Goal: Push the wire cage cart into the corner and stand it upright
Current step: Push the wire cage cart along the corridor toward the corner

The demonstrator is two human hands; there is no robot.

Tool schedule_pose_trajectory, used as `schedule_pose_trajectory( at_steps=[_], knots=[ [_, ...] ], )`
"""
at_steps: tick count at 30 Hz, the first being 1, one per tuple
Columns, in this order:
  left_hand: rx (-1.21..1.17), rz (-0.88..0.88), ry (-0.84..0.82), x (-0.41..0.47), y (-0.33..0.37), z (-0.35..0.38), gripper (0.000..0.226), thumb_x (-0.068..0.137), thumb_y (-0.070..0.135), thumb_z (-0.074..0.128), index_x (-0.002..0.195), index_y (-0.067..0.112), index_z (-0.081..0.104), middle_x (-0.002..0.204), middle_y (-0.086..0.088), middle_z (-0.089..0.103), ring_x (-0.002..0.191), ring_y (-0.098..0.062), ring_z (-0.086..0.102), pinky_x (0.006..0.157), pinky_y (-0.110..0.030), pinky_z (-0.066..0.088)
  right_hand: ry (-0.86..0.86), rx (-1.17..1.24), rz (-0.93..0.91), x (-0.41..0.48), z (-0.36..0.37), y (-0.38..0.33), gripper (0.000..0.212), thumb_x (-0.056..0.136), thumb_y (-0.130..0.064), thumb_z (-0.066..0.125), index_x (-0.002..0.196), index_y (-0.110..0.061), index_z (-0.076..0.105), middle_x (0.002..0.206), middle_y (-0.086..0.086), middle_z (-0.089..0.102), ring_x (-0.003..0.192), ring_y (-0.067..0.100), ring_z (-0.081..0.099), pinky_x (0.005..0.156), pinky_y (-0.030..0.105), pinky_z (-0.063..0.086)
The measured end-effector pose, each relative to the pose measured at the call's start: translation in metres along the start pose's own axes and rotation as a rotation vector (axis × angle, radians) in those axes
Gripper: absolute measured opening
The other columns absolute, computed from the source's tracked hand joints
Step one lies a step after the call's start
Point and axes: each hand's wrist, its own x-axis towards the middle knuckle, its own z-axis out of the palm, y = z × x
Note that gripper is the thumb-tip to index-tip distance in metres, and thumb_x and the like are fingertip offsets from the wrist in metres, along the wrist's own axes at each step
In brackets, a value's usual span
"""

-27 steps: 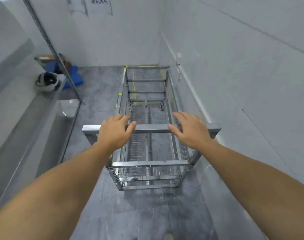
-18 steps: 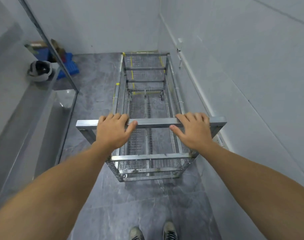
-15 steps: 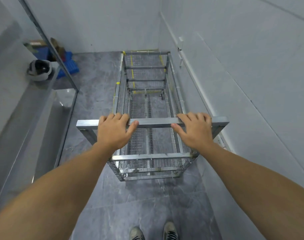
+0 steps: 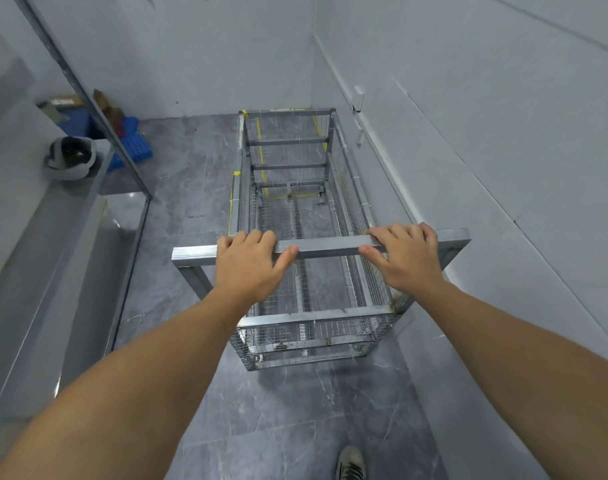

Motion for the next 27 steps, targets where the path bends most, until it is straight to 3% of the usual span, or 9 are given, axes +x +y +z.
schedule_pose_trajectory(
  at_steps=[10,27],
  knots=[
    [0.013,-0.025,-0.010,0.066,-0.013,0.011,0.051,0.091,0.071,0.020,0.087,0.027,0.046,0.085,0.008,0.050,0.083,-0.016,0.041,0.084,-0.037,0.026,0.030,0.028,-0.059,0.069,0.012,0.014,0.055,0.092,-0.074,0.023,0.117,-0.038,0.056,0.103,-0.012,0.057,0.100,0.019,0.045,0.103,0.043,0.019],
    [-0.031,-0.057,-0.010,0.183,-0.034,0.032,0.051,0.089,0.073,0.020,0.086,0.029,0.046,0.086,0.009,0.051,0.085,-0.016,0.042,0.084,-0.036,0.027,-0.048,0.036,-0.075,0.193,0.026,0.032,0.058,0.091,-0.073,0.017,0.128,-0.043,0.051,0.114,-0.014,0.058,0.112,0.019,0.044,0.107,0.045,0.016]
  ],
)
